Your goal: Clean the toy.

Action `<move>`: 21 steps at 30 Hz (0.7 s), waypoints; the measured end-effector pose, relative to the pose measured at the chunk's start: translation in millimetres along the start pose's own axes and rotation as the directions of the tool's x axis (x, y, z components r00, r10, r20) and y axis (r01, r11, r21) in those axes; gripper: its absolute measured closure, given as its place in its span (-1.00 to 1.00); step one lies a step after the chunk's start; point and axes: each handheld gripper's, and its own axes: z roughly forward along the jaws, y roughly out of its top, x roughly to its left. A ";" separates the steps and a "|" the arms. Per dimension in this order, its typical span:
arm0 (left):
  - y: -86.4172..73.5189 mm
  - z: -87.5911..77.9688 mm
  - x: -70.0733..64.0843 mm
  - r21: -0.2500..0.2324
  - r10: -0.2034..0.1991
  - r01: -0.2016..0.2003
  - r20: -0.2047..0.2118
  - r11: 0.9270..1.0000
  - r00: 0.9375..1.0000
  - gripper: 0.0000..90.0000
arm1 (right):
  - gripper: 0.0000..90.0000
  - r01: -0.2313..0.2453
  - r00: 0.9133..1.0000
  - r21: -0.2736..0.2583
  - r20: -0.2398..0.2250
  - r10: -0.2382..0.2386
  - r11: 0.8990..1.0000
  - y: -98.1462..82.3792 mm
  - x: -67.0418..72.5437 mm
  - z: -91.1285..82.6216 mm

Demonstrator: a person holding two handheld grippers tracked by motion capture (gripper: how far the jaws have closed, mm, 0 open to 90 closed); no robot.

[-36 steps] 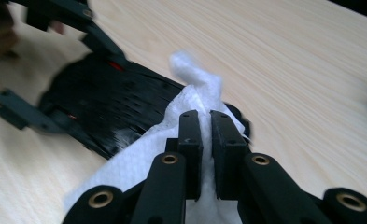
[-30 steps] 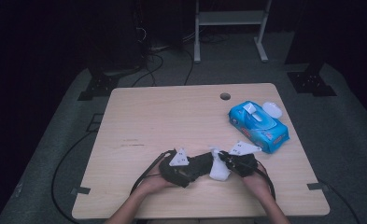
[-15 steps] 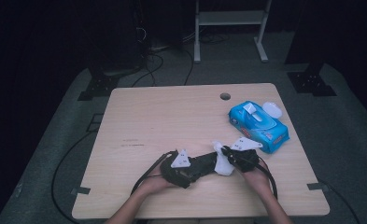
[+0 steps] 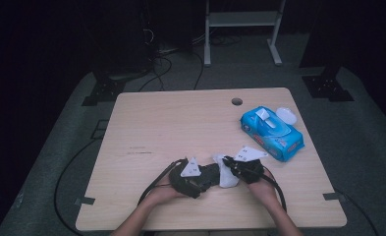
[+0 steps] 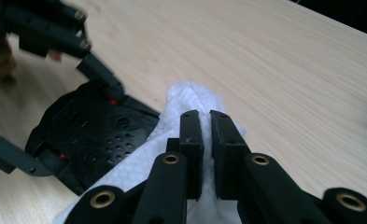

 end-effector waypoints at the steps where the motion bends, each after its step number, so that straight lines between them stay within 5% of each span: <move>1: -0.1 -0.5 0.7 0.002 0.001 -0.001 0.001 1.000 1.000 -0.47 | 0.85 0.010 1.000 -0.001 0.005 -0.010 1.000 -0.2 0.8 1.4; 5: -0.1 -0.2 1.1 0.000 0.000 0.000 -0.001 1.000 1.000 -0.47 | 0.85 -0.037 0.997 0.012 0.070 0.036 0.999 -4.2 -12.6 -5.8; 8: 0.7 1.0 -0.2 0.001 0.007 -0.007 -0.005 1.000 1.000 -0.47 | 0.85 -0.048 0.996 0.004 0.074 0.047 0.999 -6.5 -14.2 -8.5; 11: 0.8 0.9 -0.5 0.001 0.009 -0.009 -0.005 1.000 1.000 -0.47 | 0.85 -0.019 1.000 -0.006 0.021 0.019 1.000 -0.8 0.8 -1.8; 14: 0.6 0.4 -0.1 0.003 0.007 -0.007 -0.004 1.000 1.000 -0.47 | 0.85 0.046 0.999 0.015 0.017 -0.046 0.999 2.6 11.0 3.9; 18: 1.1 1.7 0.5 -0.012 -0.015 0.015 0.009 1.000 1.000 -0.47 | 0.85 -0.019 0.999 0.014 0.037 0.018 1.000 -0.1 0.9 1.1; 21: 1.4 2.3 0.2 -0.011 -0.005 0.005 0.004 1.000 1.000 -0.47 | 0.85 0.000 1.000 0.004 0.001 0.000 1.000 1.5 10.6 3.7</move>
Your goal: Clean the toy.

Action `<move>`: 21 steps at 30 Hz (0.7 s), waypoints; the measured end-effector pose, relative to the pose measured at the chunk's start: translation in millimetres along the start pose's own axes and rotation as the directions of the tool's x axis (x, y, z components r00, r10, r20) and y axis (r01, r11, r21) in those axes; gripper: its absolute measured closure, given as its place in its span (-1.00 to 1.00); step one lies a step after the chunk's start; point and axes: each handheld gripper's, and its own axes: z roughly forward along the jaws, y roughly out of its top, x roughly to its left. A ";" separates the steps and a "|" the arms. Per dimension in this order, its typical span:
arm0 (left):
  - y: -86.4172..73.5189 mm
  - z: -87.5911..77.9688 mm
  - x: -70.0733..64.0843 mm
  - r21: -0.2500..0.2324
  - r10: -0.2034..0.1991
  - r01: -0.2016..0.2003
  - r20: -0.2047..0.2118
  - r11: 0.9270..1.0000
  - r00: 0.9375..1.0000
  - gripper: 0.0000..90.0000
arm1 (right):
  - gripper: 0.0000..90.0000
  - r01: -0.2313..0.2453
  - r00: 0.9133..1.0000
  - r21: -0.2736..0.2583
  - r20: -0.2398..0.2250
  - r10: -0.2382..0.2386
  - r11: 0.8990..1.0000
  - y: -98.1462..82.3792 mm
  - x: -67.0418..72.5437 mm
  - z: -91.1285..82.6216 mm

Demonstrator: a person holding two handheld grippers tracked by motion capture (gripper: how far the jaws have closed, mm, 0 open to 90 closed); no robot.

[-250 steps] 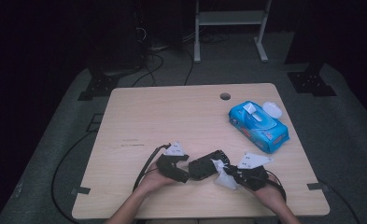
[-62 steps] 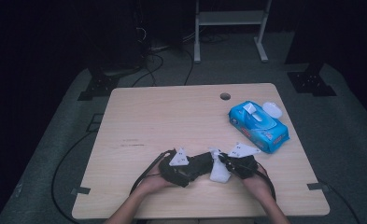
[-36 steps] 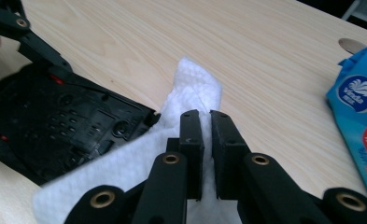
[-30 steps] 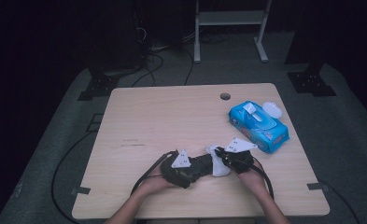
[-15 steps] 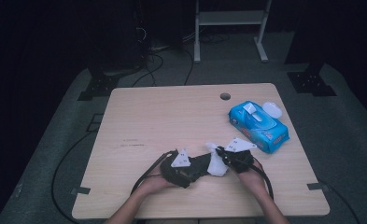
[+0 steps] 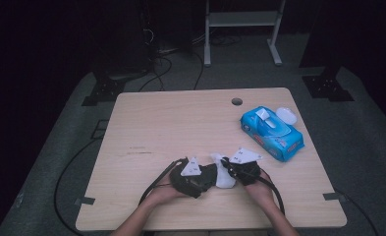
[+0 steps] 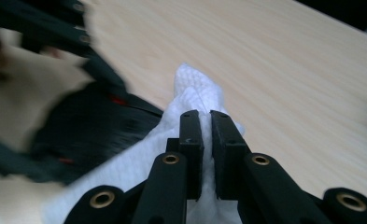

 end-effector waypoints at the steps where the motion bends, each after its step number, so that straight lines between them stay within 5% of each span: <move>1: 0.0 -0.1 0.0 0.000 -0.002 0.002 0.000 1.000 1.000 -0.47 | 0.85 0.017 1.000 0.001 -0.025 -0.017 1.000 1.0 6.7 2.7; 3: -0.4 -0.8 0.3 0.002 -0.003 0.003 0.000 1.000 1.000 -0.47 | 0.84 0.070 0.997 0.009 -0.030 -0.069 0.998 4.0 16.3 6.9; 9: 2.1 -0.4 0.6 -0.018 -0.034 0.034 0.015 0.999 0.999 -0.47 | 0.84 -0.003 0.999 0.012 0.042 0.003 1.000 -0.9 -4.3 0.7; 11: 3.2 -0.2 -1.1 -0.021 -0.028 0.028 0.006 0.999 1.000 -0.47 | 0.84 0.020 0.998 0.012 0.059 -0.021 1.000 -0.3 -1.0 0.8; 14: 3.9 -0.8 -3.3 -0.015 -0.016 0.016 0.004 1.000 1.000 -0.47 | 0.83 -0.005 1.000 -0.022 -0.022 0.005 1.000 2.4 9.7 6.3; 17: 3.2 -0.9 -3.3 -0.021 -0.017 0.017 0.007 1.000 1.000 -0.47 | 0.82 0.054 0.998 -0.016 -0.040 -0.054 0.998 5.9 19.3 9.8; 21: 3.3 -1.0 -1.2 -0.034 -0.039 0.039 0.013 0.999 0.999 -0.47 | 0.83 0.014 0.999 0.003 0.034 -0.014 1.000 2.8 4.9 5.2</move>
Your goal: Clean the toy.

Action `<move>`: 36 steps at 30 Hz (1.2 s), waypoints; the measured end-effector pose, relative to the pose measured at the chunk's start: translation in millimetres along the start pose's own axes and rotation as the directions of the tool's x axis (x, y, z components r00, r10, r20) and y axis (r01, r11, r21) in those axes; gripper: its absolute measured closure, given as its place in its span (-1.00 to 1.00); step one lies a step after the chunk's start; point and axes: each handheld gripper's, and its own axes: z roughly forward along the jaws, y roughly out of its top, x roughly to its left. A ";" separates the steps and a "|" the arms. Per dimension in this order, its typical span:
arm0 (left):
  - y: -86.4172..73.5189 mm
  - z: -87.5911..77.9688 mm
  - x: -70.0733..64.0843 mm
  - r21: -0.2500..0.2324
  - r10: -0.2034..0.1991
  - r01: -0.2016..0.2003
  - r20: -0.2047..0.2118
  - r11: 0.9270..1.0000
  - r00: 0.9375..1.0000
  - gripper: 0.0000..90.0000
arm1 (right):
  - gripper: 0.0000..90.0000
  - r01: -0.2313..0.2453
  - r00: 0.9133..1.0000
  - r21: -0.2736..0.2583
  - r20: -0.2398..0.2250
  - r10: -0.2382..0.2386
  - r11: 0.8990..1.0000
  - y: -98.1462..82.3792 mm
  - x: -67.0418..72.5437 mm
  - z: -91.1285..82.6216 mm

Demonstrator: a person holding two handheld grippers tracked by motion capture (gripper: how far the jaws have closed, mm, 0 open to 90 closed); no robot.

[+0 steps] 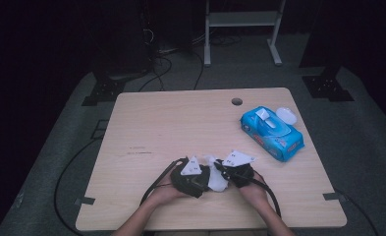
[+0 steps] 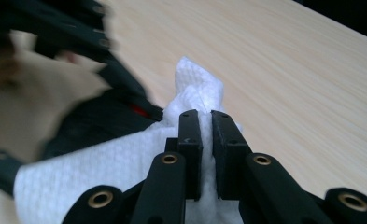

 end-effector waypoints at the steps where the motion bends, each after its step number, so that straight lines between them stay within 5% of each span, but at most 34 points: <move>1: 0.4 0.0 -0.6 0.000 0.004 -0.004 -0.002 1.000 1.000 -0.47 | 0.83 -0.028 1.000 -0.001 -0.003 0.028 1.000 -0.8 -2.2 -0.9; 6: 1.1 -1.3 -1.4 0.012 0.032 -0.031 -0.013 0.999 0.999 -0.47 | 0.83 0.023 0.997 -0.019 -0.079 -0.024 1.000 2.6 15.6 1.5; 8: -0.3 -1.8 -1.2 0.005 0.021 -0.021 -0.010 1.000 1.000 -0.47 | 0.83 0.050 0.996 -0.006 -0.073 -0.050 0.999 4.3 17.5 1.7; 12: 1.3 -3.5 -0.6 -0.004 0.024 -0.024 -0.010 1.000 1.000 -0.47 | 0.83 0.027 0.999 0.007 -0.033 -0.027 1.000 -0.4 7.1 -5.5; 14: 2.6 -3.7 -0.7 -0.011 0.024 -0.024 -0.013 1.000 1.000 -0.47 | 0.83 0.031 0.998 0.002 -0.050 -0.031 1.000 -1.2 9.7 -8.6; 19: -0.4 -4.8 -0.1 0.009 0.033 -0.033 -0.027 0.999 0.999 -0.47 | 0.83 0.077 0.981 -0.011 -0.178 -0.078 0.997 2.3 28.7 -2.6; 21: -0.5 -6.0 0.5 0.009 0.034 -0.034 -0.028 0.999 0.999 -0.47 | 0.83 0.088 0.977 -0.004 -0.196 -0.087 0.996 2.9 27.4 -1.9; 24: -0.1 -6.1 1.3 -0.004 0.019 -0.019 -0.026 1.000 0.999 -0.47 | 0.83 0.095 0.984 0.006 -0.155 -0.093 0.995 1.0 18.8 -5.9; 27: 0.6 -5.2 0.5 -0.001 0.025 -0.025 -0.030 1.000 0.999 -0.47 | 0.83 0.076 0.982 0.003 -0.171 -0.074 0.997 0.4 17.3 -6.2; 30: 1.2 -3.7 -1.6 0.009 0.043 -0.042 -0.032 0.999 0.999 -0.47 | 0.83 0.082 0.960 -0.023 -0.266 -0.085 0.996 3.7 30.3 -0.4; 33: -1.5 -3.1 -2.1 0.015 0.034 -0.034 -0.029 0.999 0.999 -0.47 | 0.83 0.162 0.949 -0.008 -0.273 -0.158 0.987 6.5 39.6 3.4; 36: 0.4 -2.9 -2.0 0.011 0.041 -0.041 -0.032 0.999 0.999 -0.47 | 0.83 0.140 0.958 -0.009 -0.253 -0.137 0.990 4.3 30.5 0.0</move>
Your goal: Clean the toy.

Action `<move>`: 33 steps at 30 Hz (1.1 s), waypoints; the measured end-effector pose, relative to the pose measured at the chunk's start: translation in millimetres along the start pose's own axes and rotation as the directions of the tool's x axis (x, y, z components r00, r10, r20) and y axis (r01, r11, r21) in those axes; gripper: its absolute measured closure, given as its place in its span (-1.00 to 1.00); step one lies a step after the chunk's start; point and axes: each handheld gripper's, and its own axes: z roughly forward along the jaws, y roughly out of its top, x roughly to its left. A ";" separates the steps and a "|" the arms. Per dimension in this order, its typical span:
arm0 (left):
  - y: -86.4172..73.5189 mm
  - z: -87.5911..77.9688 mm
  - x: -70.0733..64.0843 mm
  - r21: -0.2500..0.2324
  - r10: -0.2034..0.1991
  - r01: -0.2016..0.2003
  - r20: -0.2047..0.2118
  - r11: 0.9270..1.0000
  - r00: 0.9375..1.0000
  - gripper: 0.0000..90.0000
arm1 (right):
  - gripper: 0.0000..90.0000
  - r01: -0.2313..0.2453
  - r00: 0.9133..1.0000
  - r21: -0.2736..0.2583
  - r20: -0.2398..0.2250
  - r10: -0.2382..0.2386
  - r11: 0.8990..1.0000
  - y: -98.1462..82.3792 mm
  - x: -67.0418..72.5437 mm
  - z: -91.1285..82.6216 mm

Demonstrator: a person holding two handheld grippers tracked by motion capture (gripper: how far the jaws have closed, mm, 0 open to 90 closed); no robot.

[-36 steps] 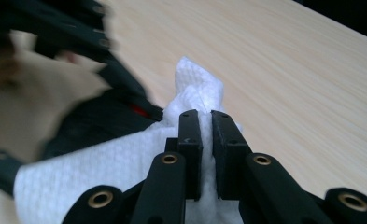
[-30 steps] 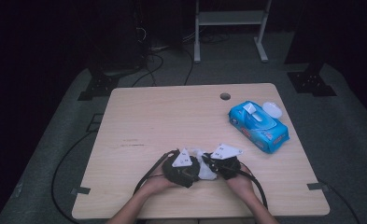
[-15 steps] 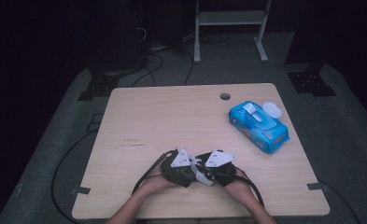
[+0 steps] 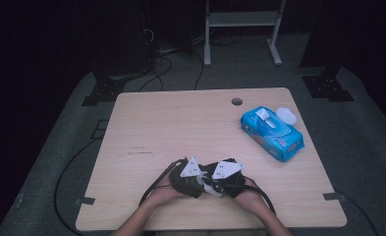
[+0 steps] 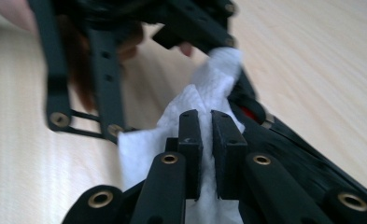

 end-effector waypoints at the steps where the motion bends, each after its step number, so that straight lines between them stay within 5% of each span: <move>1: 0.7 0.1 -0.2 -0.006 -0.002 0.002 0.000 1.000 1.000 -0.47 | 0.83 -0.005 1.000 0.003 0.013 0.004 1.000 -1.0 -3.1 -3.0; 4: 1.8 -0.5 0.0 -0.015 -0.004 0.004 0.007 1.000 1.000 -0.47 | 0.83 -0.015 0.999 0.002 0.038 0.015 1.000 -1.9 -6.3 -6.6; 7: 1.4 -0.3 -2.3 -0.013 0.002 -0.002 0.014 1.000 1.000 -0.47 | 0.83 -0.024 0.999 -0.025 -0.035 0.023 0.999 1.5 1.0 -0.3; 10: 0.4 -1.2 -2.8 -0.007 0.012 -0.012 0.016 1.000 1.000 -0.47 | 0.83 0.012 0.999 -0.016 -0.046 -0.012 1.000 3.9 6.1 4.3; 15: 2.6 -1.3 -3.3 -0.025 0.002 -0.001 0.031 1.000 1.000 -0.47 | 0.84 -0.027 0.998 -0.017 0.049 0.028 0.999 -0.3 -9.4 -6.6; 21: 4.4 0.6 -9.5 -0.018 0.037 -0.037 0.042 0.999 0.998 -0.47 | 0.83 0.030 0.999 -0.016 0.026 -0.030 0.999 8.7 5.8 2.1; 28: 5.9 1.5 -10.4 -0.023 0.039 -0.038 0.048 0.999 0.998 -0.47 | 0.84 -0.025 0.994 -0.023 0.109 0.027 0.999 1.2 -10.0 -7.2; 33: 4.3 1.2 -11.4 -0.005 0.057 -0.057 0.046 0.998 0.997 -0.47 | 0.84 0.017 0.998 -0.027 0.068 -0.016 0.999 8.0 4.0 2.5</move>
